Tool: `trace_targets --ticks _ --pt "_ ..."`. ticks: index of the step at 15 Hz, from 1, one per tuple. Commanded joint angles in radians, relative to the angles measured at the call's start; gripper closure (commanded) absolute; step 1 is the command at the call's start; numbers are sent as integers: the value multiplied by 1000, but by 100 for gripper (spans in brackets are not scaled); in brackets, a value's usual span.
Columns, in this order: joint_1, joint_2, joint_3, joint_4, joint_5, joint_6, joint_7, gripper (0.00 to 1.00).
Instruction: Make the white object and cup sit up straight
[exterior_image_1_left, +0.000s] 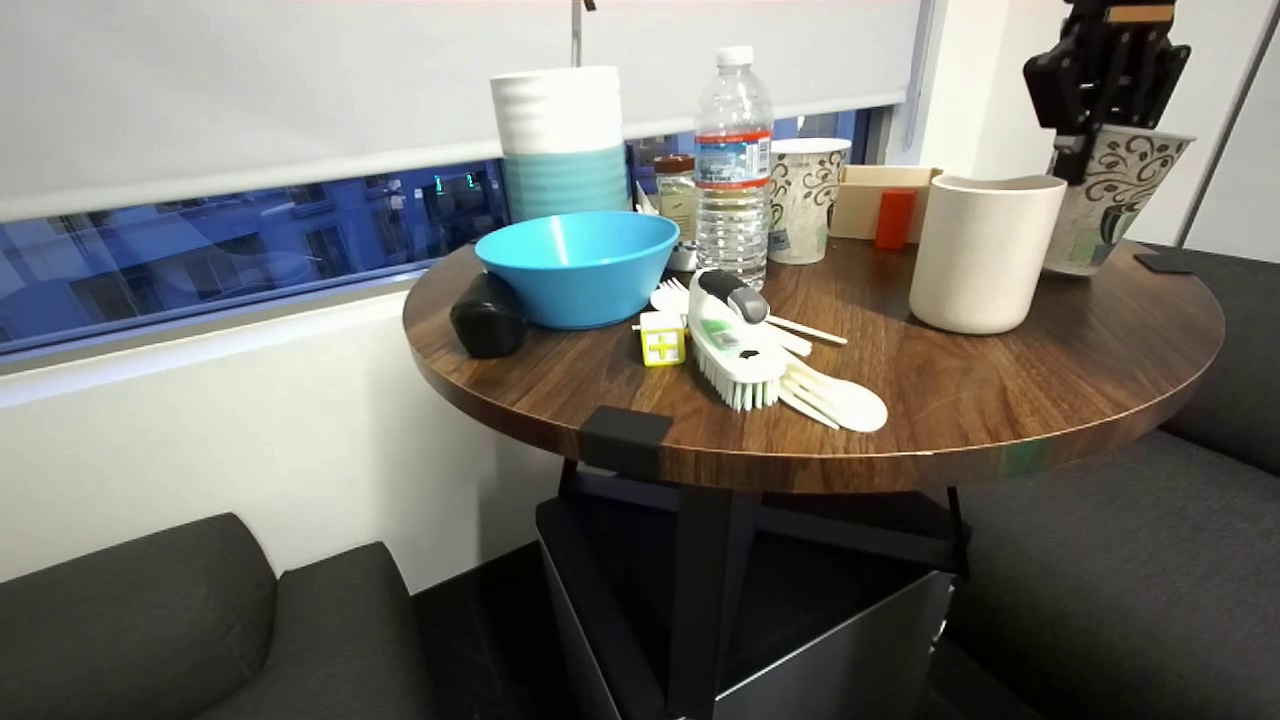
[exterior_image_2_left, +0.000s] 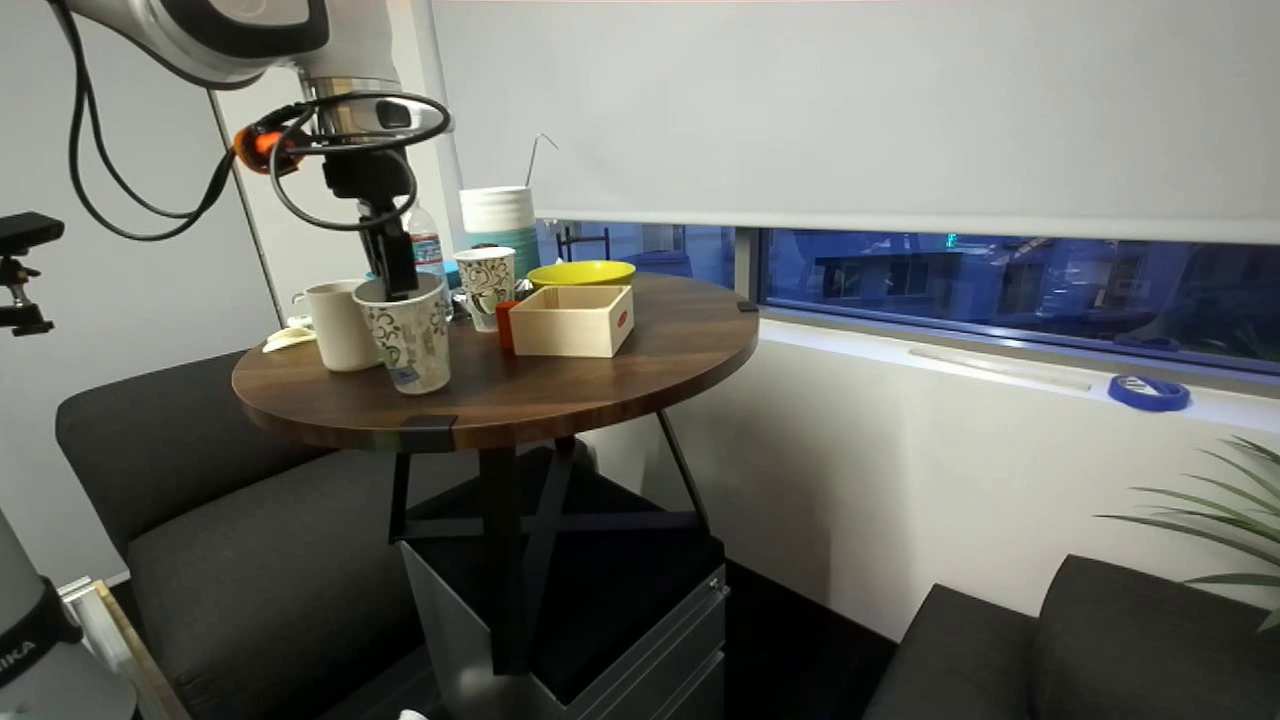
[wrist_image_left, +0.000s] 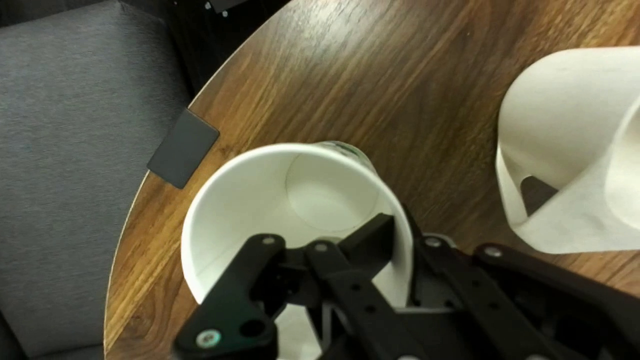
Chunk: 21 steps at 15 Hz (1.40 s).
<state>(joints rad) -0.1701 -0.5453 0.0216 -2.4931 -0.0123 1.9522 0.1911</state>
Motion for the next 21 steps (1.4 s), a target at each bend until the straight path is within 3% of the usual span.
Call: trace_targets --ticks 1,5,12,21 --pt "25 30 -9 20 -35 -1 -18 78" --pt "29 18 -18 36 -52 -11 -34 49" --pt "46 -114 -51 104 -20 -54 -87 2" --pt "143 -282 -45 111 19 -181 -162 0"
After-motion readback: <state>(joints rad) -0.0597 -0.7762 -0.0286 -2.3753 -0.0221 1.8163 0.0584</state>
